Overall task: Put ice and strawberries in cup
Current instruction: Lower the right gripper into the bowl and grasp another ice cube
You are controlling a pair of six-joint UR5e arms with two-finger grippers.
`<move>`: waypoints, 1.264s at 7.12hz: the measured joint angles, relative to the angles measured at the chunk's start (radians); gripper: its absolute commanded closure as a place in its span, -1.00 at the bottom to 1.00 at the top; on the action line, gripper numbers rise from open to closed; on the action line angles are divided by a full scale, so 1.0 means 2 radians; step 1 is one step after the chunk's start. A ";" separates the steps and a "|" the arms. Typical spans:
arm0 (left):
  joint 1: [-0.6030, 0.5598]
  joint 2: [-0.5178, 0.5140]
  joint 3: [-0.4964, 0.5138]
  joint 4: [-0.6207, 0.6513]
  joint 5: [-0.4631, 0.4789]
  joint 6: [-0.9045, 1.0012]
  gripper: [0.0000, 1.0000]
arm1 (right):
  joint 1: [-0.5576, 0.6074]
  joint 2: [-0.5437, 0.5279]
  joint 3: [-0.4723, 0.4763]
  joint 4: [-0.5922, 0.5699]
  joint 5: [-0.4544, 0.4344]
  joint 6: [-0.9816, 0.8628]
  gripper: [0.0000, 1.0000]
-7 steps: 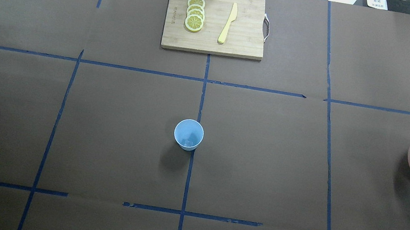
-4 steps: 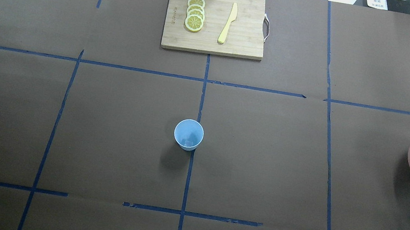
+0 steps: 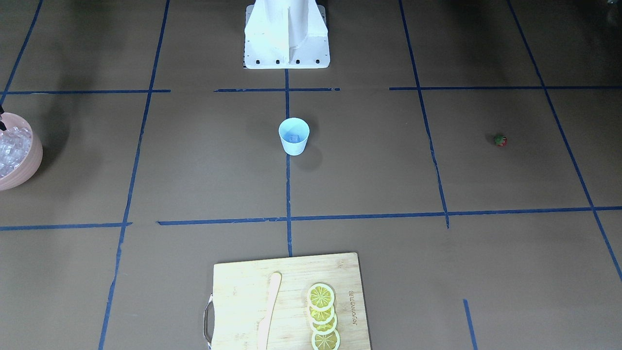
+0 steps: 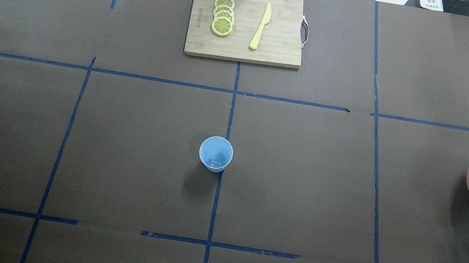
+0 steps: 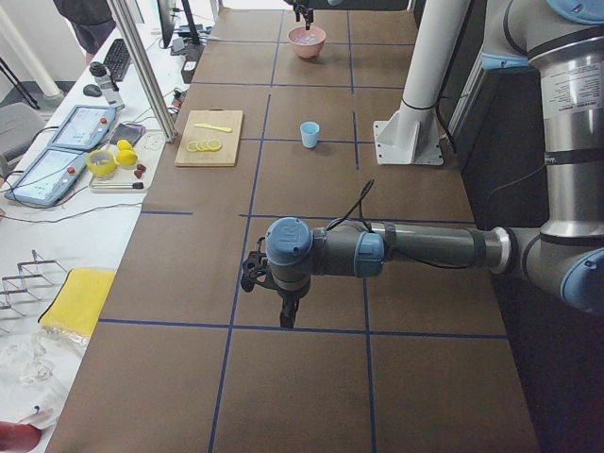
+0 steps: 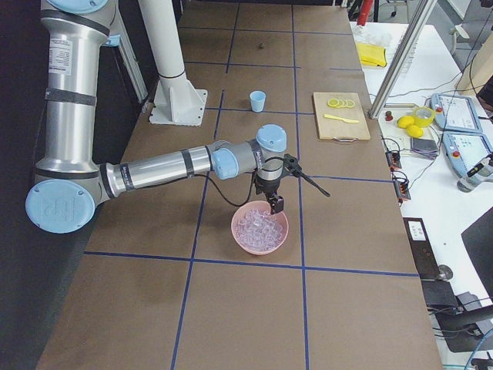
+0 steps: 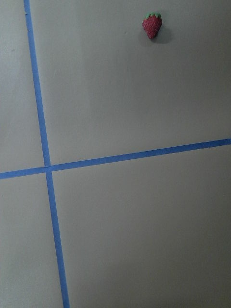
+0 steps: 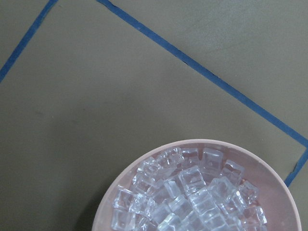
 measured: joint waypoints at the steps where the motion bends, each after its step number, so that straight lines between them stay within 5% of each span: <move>1: 0.000 0.000 0.000 0.000 0.000 0.000 -1.00 | -0.001 -0.003 -0.012 0.022 0.000 0.008 -0.98; 6: 0.000 0.000 -0.001 -0.001 -0.001 0.000 -1.00 | -0.019 -0.014 -0.042 0.061 -0.004 0.024 -0.97; 9: 0.000 0.000 -0.001 -0.001 -0.001 0.001 -1.00 | -0.037 -0.015 -0.077 0.138 -0.003 0.067 -0.91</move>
